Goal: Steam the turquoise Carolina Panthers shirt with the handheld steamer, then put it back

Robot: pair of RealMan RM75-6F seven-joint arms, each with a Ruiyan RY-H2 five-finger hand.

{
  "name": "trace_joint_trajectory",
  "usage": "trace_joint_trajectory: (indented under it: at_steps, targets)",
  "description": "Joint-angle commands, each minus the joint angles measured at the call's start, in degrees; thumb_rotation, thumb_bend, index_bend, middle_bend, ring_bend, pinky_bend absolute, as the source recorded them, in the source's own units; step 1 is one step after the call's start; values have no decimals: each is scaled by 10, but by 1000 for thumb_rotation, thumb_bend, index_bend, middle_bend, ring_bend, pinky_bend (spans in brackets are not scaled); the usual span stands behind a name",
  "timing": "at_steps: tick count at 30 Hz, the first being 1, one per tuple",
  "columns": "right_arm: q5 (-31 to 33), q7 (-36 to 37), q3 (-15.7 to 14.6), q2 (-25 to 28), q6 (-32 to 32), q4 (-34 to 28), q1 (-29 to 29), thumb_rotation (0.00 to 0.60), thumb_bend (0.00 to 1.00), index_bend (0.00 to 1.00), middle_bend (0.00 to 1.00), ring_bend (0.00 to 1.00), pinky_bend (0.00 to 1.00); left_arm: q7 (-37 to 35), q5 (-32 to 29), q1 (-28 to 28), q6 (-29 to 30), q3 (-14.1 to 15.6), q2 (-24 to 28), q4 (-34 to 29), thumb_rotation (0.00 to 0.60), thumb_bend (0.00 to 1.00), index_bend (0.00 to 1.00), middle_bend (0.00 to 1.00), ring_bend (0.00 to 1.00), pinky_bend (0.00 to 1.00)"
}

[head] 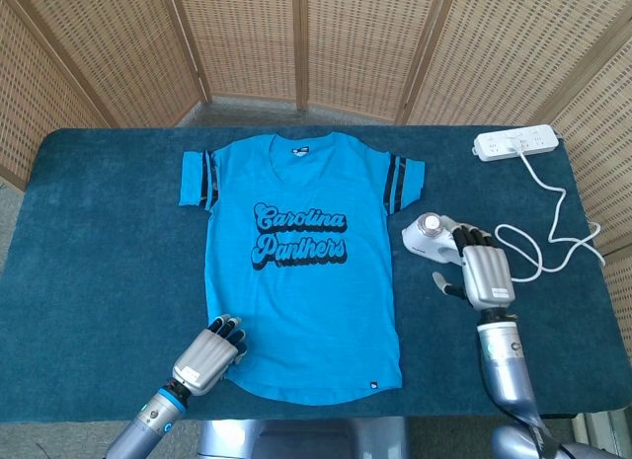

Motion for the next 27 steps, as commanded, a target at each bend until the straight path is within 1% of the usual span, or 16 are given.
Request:
trace_joint_trajectory:
  at_steps: [1, 4, 8, 17, 27]
  targets:
    - [22, -19, 11, -21, 2, 25, 16, 600, 283, 38, 181, 157, 209, -1, -2, -1, 0, 0, -1, 0, 557, 475, 662, 355, 173, 167]
    - [38, -35, 15, -35, 4, 46, 26, 600, 283, 3, 151, 126, 203, -2, -3, -2, 0, -1, -2, 1, 553, 475, 663, 355, 173, 166]
    - [58, -57, 17, -57, 8, 83, 39, 600, 284, 0, 112, 92, 186, -3, -6, -3, 0, -1, -3, 3, 552, 474, 662, 355, 173, 166]
    - [83, -75, 11, -91, 8, 152, 57, 600, 286, 0, 87, 71, 167, -2, -11, -6, 1, 0, -5, 5, 553, 474, 662, 355, 173, 166]
    - [97, -80, 3, -110, -1, 198, 67, 600, 288, 0, 80, 61, 155, 0, -16, -10, -1, 1, -9, 5, 554, 473, 663, 355, 173, 166]
